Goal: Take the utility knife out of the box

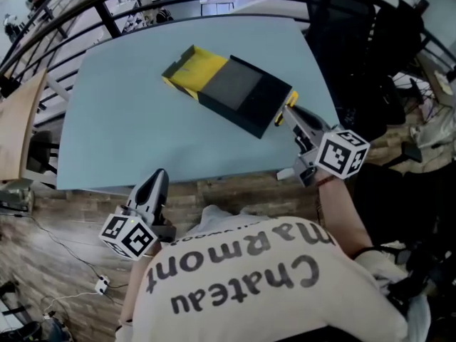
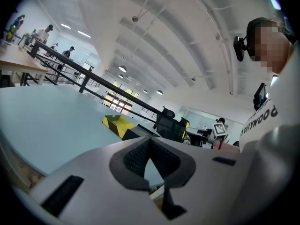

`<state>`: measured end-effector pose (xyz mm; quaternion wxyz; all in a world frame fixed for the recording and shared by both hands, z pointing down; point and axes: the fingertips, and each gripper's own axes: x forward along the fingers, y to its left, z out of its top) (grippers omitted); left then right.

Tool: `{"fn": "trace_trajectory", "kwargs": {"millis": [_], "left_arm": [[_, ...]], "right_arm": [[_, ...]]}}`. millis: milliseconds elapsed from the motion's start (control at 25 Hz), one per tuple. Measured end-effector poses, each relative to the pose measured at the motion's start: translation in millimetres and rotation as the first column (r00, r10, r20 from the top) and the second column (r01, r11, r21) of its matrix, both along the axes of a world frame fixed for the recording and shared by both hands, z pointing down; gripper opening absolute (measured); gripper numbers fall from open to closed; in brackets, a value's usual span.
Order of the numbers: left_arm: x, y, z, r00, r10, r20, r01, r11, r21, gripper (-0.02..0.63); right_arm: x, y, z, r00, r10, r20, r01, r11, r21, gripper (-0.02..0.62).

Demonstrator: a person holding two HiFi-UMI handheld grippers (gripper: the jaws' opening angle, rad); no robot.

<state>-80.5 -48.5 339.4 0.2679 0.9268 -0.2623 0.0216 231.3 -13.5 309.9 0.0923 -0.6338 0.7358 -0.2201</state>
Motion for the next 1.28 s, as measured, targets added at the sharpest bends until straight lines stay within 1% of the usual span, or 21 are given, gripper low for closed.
{"fn": "trace_trajectory", "kwargs": {"millis": [80,240,480,600,800,960,1120,1280], "left_arm": [[18,16,2,1.000,-0.001,-0.008,0.001,1.000,-0.017,0.002],[63,49,1,0.999,0.043,-0.004,-0.043,0.999,-0.033,0.002],[129,98,-8,0.994,0.108,-0.009,-0.108,0.994,-0.019,0.002],[151,125,-6,0.992,0.124,0.004,-0.124,0.992,-0.015,0.002],[167,165,5,0.996,0.094,0.005,-0.094,0.995,-0.038,0.003],[170,194,12,0.998,0.069,0.011,-0.068,0.996,-0.055,0.002],[164,206,17,0.999,0.025,0.025,-0.024,0.998,-0.061,0.002],[163,214,22,1.000,0.006,0.030,-0.004,0.998,-0.062,0.002]], "right_arm": [[15,21,1,1.000,-0.005,-0.026,0.005,1.000,-0.001,0.052],[49,66,-9,0.997,0.048,-0.066,-0.047,0.999,0.010,0.052],[95,136,9,0.996,0.078,-0.052,-0.079,0.997,-0.016,0.052],[113,164,19,0.996,0.084,-0.031,-0.085,0.996,-0.035,0.052],[131,196,23,0.998,0.051,-0.039,-0.052,0.998,-0.040,0.052],[138,209,25,0.999,0.022,-0.048,-0.024,0.999,-0.043,0.052],[137,212,33,0.999,-0.015,-0.040,0.013,0.999,-0.050,0.052],[138,215,42,0.999,-0.033,-0.036,0.031,0.998,-0.058,0.052]]}}
